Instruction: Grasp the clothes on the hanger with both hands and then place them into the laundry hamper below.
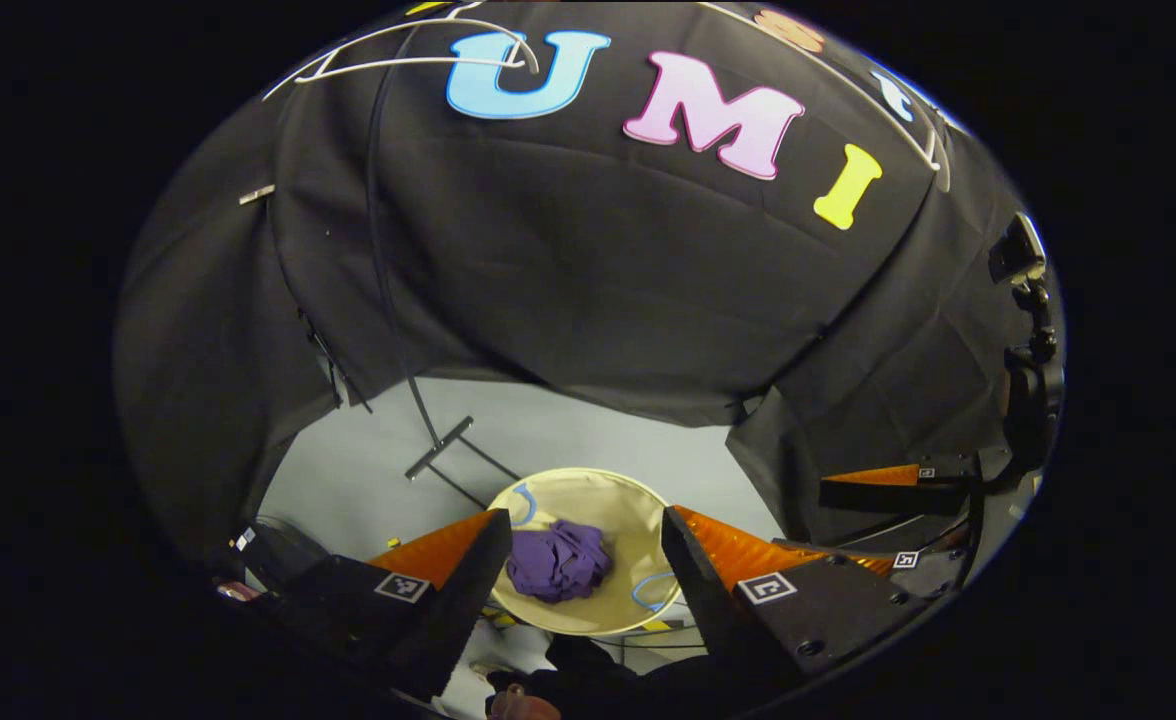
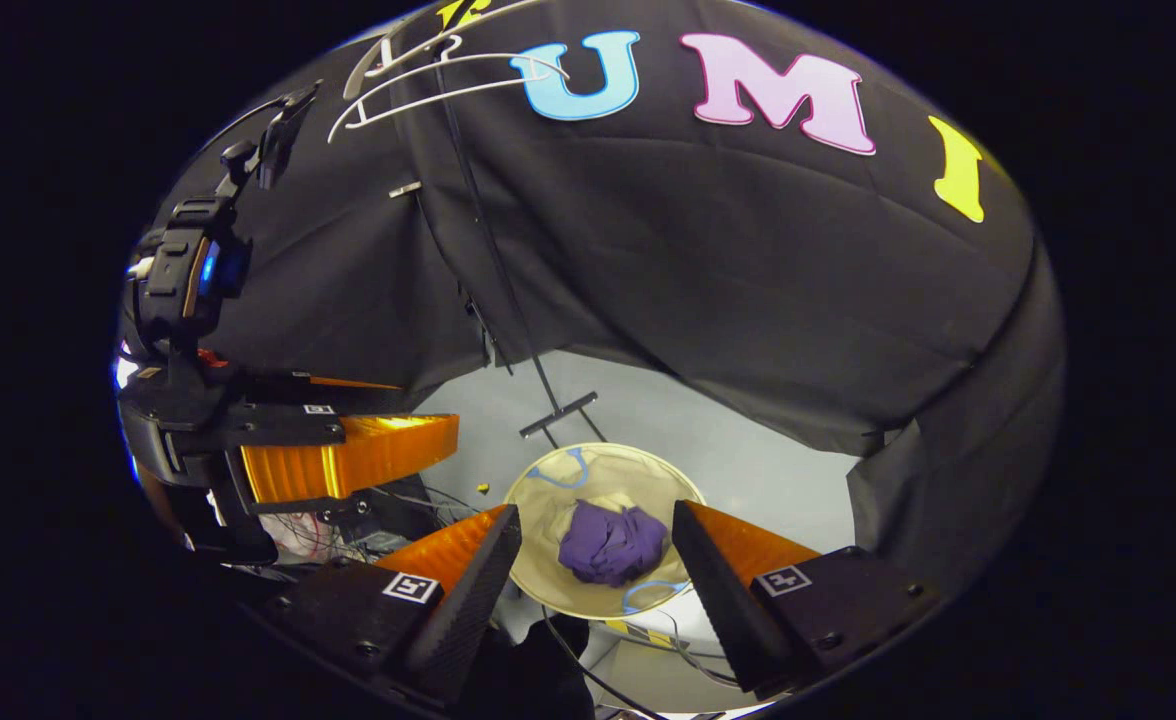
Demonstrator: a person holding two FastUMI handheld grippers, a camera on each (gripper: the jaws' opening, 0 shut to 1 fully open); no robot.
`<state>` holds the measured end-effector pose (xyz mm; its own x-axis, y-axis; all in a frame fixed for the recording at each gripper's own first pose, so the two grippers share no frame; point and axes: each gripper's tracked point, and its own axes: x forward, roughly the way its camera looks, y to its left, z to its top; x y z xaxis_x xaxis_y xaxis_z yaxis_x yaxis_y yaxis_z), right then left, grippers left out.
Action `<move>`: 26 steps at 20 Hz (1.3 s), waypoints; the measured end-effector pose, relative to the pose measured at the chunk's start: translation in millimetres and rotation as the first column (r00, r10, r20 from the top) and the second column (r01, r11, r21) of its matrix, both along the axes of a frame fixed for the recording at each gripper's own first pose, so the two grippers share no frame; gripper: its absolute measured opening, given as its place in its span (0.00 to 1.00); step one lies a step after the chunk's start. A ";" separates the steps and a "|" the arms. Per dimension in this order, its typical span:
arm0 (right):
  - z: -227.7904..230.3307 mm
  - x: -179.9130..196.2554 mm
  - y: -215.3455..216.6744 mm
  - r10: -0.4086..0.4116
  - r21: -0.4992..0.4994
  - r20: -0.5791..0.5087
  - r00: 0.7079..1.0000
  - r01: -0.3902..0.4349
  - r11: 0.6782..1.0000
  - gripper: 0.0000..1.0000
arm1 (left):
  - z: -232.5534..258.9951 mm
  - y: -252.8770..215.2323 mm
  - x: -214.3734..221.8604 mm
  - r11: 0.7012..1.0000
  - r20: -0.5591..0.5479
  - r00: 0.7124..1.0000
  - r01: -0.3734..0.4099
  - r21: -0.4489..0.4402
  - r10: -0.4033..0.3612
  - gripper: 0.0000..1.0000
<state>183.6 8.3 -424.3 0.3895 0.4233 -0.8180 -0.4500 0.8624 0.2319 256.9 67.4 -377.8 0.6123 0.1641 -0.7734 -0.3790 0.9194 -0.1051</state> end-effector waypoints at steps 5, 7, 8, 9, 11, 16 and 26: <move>54.0 -4.6 8.3 -0.111 0.041 0.116 0.987 0.107 0.993 0.99 | 59.6 -2.2 -20.5 0.993 0.132 0.987 0.087 0.074 -0.096 0.96; 80.9 -11.5 14.2 -0.147 0.057 0.183 0.972 0.138 0.989 0.99 | 92.4 -5.7 -31.4 0.988 0.210 0.968 0.118 0.100 -0.137 0.96; 96.3 -14.7 17.3 -0.167 0.072 0.221 0.961 0.154 0.985 0.99 | 111.0 -6.7 -38.6 0.985 0.249 0.956 0.131 0.113 -0.155 0.96; 116.2 -18.7 22.2 -0.192 0.097 0.266 0.945 0.172 0.980 0.99 | 128.7 -7.3 -48.7 0.981 0.287 0.941 0.147 0.129 -0.178 0.93; 162.6 -25.7 38.0 -0.248 0.189 0.361 0.899 0.190 0.963 0.99 | 168.9 -8.4 -62.3 0.969 0.368 0.902 0.170 0.178 -0.225 0.95; 253.5 -69.5 39.1 -0.367 0.311 0.562 0.741 0.222 0.924 0.98 | 258.7 -16.3 -115.8 0.926 0.515 0.783 0.206 0.316 -0.350 0.95; 383.0 -197.5 39.5 -0.481 0.407 0.773 0.414 0.259 0.876 0.97 | 365.8 -38.7 -257.7 0.901 0.745 0.522 0.123 0.416 -0.415 0.95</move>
<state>-13.9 47.8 -41.2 0.9847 0.1577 0.0747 -0.1657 0.9793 0.1163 -0.8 28.6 -12.0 0.9926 -0.0097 0.1209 0.0042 0.9990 0.0452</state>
